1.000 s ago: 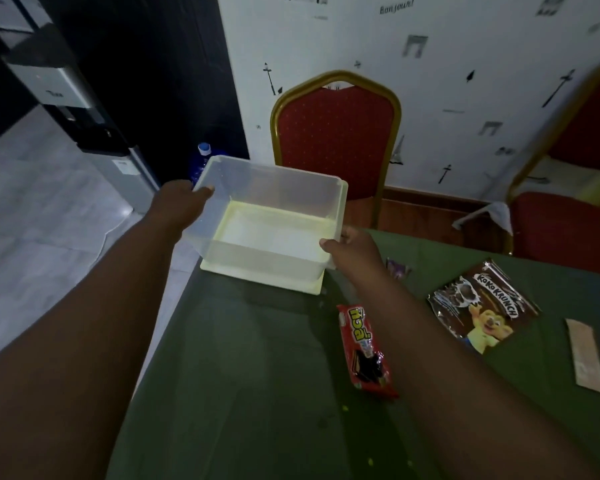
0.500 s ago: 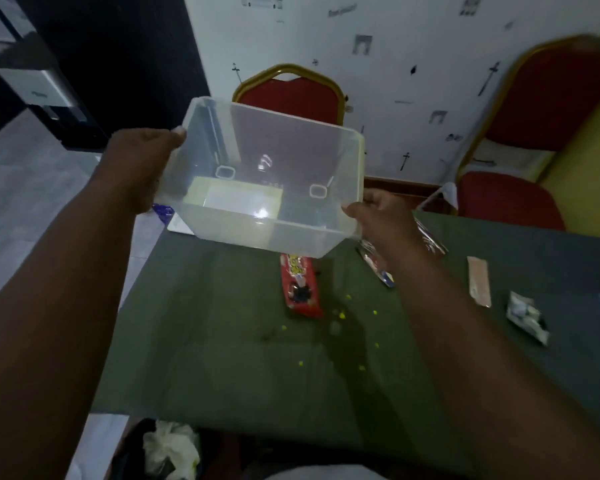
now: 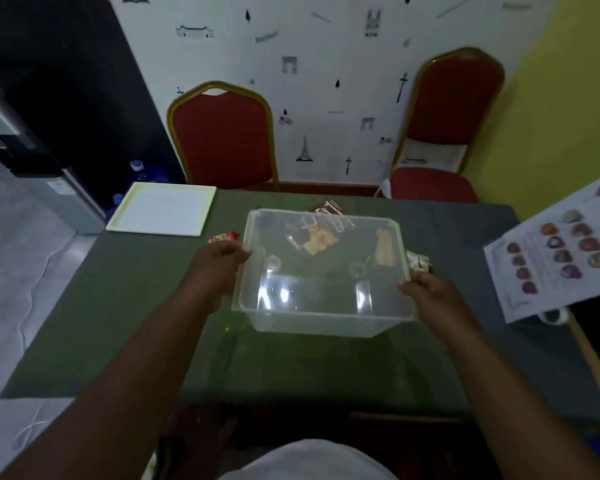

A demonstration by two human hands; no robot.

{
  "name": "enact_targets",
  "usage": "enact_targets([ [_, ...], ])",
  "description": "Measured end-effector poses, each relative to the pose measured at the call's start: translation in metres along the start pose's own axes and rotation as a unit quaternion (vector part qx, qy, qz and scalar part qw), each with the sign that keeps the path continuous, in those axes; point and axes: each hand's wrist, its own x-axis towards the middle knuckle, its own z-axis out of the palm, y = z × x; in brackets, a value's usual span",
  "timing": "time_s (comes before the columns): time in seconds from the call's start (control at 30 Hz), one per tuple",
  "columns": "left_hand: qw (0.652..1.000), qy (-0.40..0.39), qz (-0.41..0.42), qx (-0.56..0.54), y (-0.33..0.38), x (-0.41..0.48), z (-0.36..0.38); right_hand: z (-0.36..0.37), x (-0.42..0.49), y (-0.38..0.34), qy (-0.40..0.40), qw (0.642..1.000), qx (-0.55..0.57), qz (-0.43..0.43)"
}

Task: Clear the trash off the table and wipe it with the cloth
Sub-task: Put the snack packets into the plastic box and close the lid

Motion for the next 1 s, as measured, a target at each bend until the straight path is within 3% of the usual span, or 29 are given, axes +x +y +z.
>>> enact_targets([
  [0.33,0.999,-0.001,-0.043,-0.013,-0.044,-0.023,0.039,-0.009,-0.011,0.064,-0.031,0.998,-0.006,0.062],
  [0.7,0.998,0.023,-0.055,-0.013,-0.061,-0.007,0.041,-0.003,-0.005,0.071,-0.040,0.996,-0.001,0.076],
  [1.0,0.999,0.029,-0.013,0.011,-0.026,0.046,0.028,-0.021,0.067,0.002,0.087,0.994,-0.057,-0.018],
])
